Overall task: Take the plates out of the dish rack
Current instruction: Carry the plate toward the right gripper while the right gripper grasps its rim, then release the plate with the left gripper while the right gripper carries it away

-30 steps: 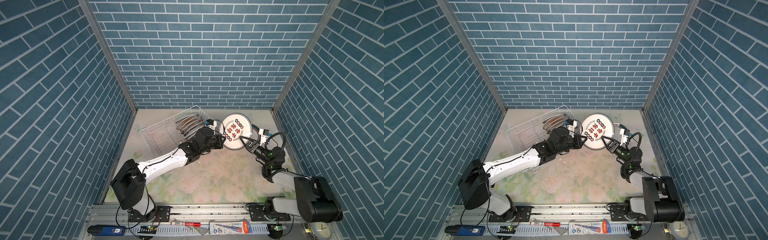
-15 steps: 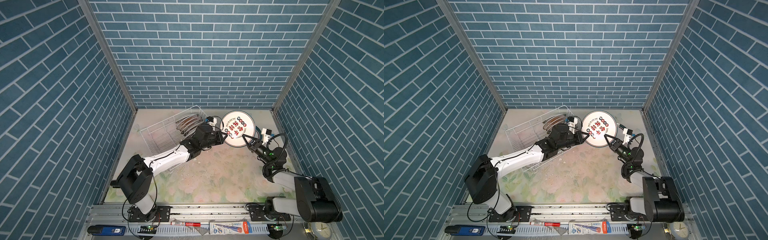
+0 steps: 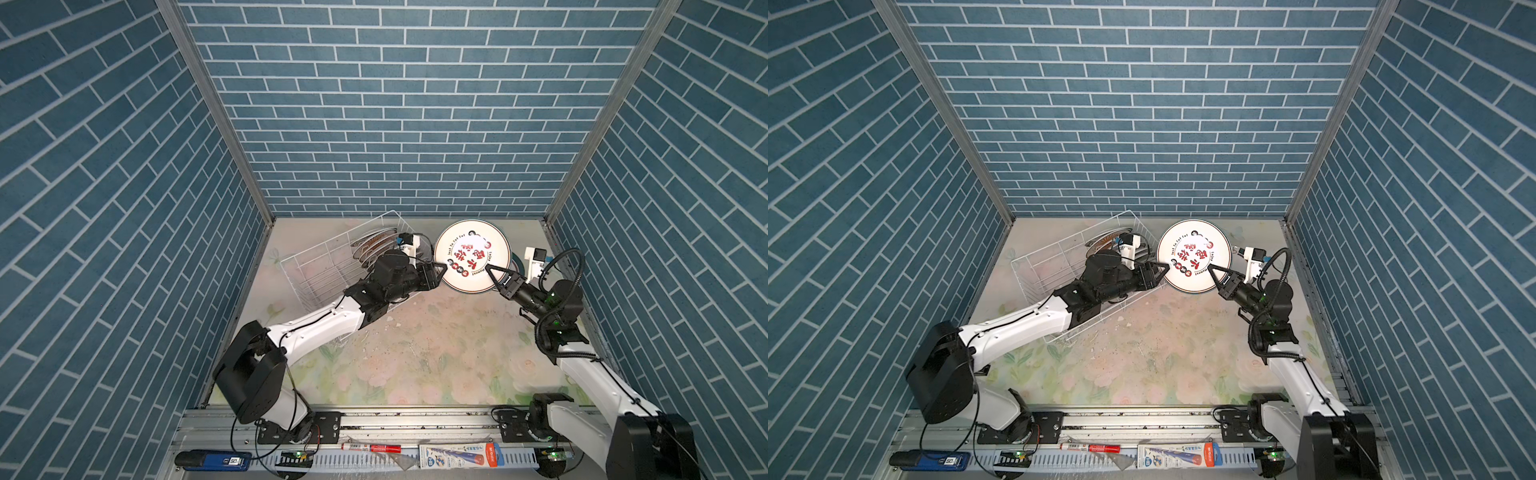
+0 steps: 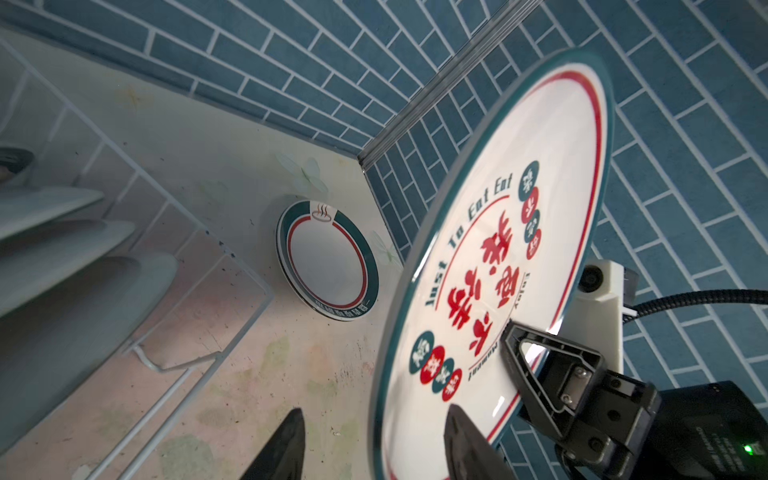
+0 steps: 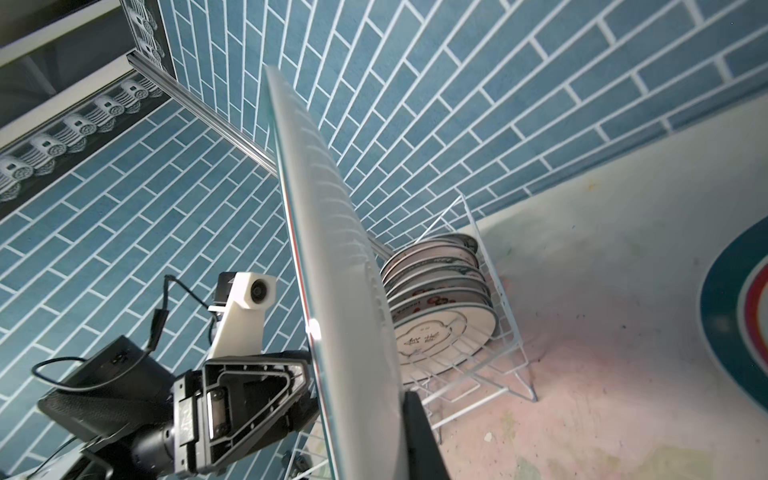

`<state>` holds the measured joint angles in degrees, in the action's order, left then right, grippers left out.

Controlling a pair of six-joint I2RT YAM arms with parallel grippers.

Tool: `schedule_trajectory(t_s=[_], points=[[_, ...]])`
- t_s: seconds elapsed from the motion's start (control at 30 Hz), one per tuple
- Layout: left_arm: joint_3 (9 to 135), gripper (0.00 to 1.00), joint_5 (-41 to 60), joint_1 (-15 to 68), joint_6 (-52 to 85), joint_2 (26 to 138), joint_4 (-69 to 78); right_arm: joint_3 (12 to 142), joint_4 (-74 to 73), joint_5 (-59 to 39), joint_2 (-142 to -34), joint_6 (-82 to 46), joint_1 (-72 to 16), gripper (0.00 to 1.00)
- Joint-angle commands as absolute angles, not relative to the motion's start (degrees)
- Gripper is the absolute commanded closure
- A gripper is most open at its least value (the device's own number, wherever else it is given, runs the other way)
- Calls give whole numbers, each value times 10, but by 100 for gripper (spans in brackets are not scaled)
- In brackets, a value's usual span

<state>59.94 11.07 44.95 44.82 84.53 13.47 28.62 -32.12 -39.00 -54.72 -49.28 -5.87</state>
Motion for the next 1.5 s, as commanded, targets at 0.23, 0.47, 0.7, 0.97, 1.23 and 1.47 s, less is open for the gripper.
schedule_trajectory(t_s=[0.23, 0.47, 0.7, 0.97, 1.23, 1.47], points=[[603, 40, -64, 449, 263, 740, -78, 439, 29, -101, -507, -332, -49, 100], [592, 36, -195, 449, 203, 717, -148, 476, 75, 37, -583, -364, -37, 100], [596, 35, -288, 449, 170, 723, -196, 521, 120, 107, -663, -370, -25, 100], [592, 29, -349, 449, 142, 731, -204, 558, 120, 69, -738, -385, 4, 100], [584, 18, -364, 449, 131, 721, -198, 571, 82, -13, -815, -407, 40, 100], [579, 10, -365, 449, 126, 715, -193, 582, 67, -62, -863, -424, 54, 100]])
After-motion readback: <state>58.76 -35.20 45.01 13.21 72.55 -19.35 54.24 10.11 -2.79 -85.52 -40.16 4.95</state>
